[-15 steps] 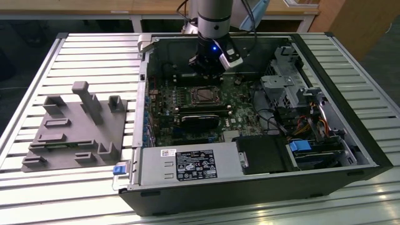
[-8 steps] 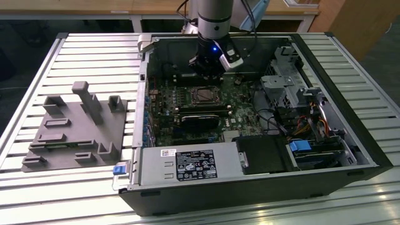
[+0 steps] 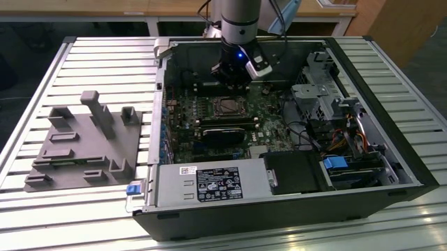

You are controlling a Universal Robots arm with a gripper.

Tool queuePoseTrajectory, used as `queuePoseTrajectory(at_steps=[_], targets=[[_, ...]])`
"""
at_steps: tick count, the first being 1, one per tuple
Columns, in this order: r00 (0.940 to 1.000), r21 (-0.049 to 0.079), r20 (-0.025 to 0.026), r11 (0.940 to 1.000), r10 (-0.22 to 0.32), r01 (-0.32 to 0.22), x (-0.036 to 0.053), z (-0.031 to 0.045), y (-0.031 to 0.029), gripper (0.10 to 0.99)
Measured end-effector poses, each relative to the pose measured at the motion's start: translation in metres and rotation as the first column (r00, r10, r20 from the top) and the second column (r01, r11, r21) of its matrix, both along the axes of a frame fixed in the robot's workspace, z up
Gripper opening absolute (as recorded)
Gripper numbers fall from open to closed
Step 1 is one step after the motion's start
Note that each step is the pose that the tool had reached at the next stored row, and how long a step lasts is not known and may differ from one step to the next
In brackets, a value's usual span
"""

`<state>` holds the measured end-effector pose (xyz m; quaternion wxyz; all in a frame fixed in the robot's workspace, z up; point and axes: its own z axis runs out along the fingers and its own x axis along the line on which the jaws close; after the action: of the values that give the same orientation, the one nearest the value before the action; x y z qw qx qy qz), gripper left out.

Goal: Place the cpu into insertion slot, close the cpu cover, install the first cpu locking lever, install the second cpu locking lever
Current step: 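Install the second cpu locking lever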

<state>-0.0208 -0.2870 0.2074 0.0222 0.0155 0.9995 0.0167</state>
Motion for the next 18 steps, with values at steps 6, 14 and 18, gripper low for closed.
queuePoseTrajectory(at_steps=[6,14,18], targets=[[1.0,0.0,0.0,1.0,0.0,0.0,0.0,0.0,-0.0034,0.106],[1.0,0.0,0.0,1.0,0.0,0.0,0.0,0.0,-0.0087,0.106],[1.0,0.0,0.0001,1.0,0.0,0.0,0.0,0.0043,-0.0089,0.106]])
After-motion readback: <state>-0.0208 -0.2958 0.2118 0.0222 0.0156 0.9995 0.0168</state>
